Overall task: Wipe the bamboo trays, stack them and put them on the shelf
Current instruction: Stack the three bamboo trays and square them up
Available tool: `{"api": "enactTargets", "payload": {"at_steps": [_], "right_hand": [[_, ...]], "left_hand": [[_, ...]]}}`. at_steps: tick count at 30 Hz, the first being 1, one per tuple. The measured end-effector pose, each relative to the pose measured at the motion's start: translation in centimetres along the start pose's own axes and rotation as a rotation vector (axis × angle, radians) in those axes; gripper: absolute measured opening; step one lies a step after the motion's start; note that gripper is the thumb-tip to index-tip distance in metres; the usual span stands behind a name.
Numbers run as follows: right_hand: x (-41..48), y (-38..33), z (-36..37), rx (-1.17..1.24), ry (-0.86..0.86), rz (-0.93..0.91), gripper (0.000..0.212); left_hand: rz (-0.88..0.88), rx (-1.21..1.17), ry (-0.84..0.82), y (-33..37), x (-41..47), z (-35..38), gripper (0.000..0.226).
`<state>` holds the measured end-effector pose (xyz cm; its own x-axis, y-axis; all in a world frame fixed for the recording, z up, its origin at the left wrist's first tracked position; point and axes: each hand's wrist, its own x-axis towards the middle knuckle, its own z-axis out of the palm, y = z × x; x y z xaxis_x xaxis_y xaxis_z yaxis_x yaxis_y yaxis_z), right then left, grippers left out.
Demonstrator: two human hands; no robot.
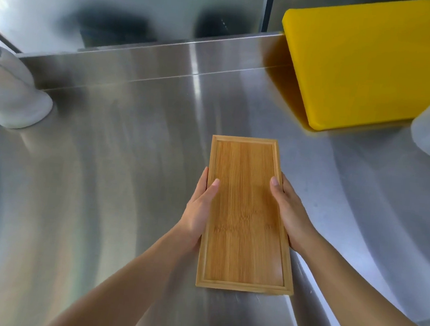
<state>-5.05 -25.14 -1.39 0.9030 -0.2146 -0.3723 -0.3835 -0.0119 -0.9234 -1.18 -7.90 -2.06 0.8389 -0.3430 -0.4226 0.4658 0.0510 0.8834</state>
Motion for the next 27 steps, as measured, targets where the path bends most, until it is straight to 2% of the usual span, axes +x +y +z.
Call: {"api": "enactTargets", "payload": {"at_steps": [7,11,15,23,27], "right_hand": [[-4.1,1.5,0.4,0.044,0.036,0.021,0.061],[-6.3,2.5,0.5,0.092,0.047,0.05,0.059],[-7.5,3.0,0.6,0.203,0.062,0.101,0.059],[-8.0,2.1,0.4,0.398,0.101,0.174,0.027],[-8.5,1.8,0.2,0.461,0.057,0.187,0.023]], "left_hand": [[-0.063,-0.05,0.046,-2.5,-4.2,-0.3,0.053],[-0.105,0.003,0.093,-3.4,-6.1,-0.2,0.048],[-0.149,0.042,0.073,-3.0,-7.1,0.8,0.054],[-0.272,-0.037,0.071,-1.7,-7.2,0.2,0.055],[-0.309,-0.143,0.026,-0.9,-7.9,-0.5,0.04]]}}
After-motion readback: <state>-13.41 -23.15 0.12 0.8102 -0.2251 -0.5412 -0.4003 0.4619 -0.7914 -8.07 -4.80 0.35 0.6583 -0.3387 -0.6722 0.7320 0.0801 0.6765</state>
